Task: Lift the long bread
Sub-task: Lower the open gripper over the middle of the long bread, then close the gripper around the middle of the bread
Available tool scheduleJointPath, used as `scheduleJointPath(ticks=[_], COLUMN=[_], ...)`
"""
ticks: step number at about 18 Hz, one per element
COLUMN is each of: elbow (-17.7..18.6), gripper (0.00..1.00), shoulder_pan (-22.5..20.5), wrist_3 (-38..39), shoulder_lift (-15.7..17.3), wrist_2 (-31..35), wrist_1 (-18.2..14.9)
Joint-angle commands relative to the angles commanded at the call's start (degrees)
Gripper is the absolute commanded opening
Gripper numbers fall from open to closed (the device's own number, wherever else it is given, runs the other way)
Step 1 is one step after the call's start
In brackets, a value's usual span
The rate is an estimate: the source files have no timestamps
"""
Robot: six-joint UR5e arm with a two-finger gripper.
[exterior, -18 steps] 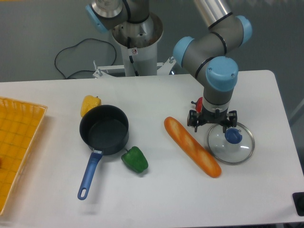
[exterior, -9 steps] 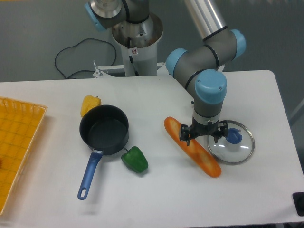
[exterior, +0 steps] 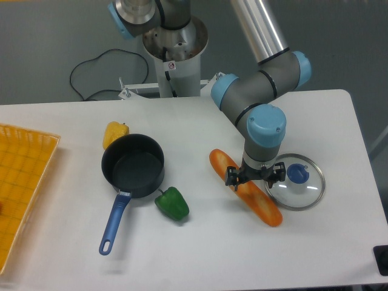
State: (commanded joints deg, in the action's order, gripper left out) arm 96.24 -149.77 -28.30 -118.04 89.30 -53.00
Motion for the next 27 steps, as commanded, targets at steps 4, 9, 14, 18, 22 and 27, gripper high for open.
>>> scheduleJointPath(ticks=[4,9,14,18,22,27], elbow=[-0.3,-1.0,-1.5,-1.6,-1.7,-1.9], gripper=[1.00,1.00,1.00,1.00,1.00,1.00], shoulder_pan=[0.0,0.0,0.1,1.2,2.3,1.1], wrist_3=[0.2,0.5,5.1,6.8,9.1,10.0], shoulder_lift=[-0.8,-1.0,-0.8,-1.1,-1.4,-0.5], wrist_2=[0.5,4.3,4.6,4.7,7.5,9.4], wrist_1=[0.0,0.0,0.1,0.7,0.5,0.2])
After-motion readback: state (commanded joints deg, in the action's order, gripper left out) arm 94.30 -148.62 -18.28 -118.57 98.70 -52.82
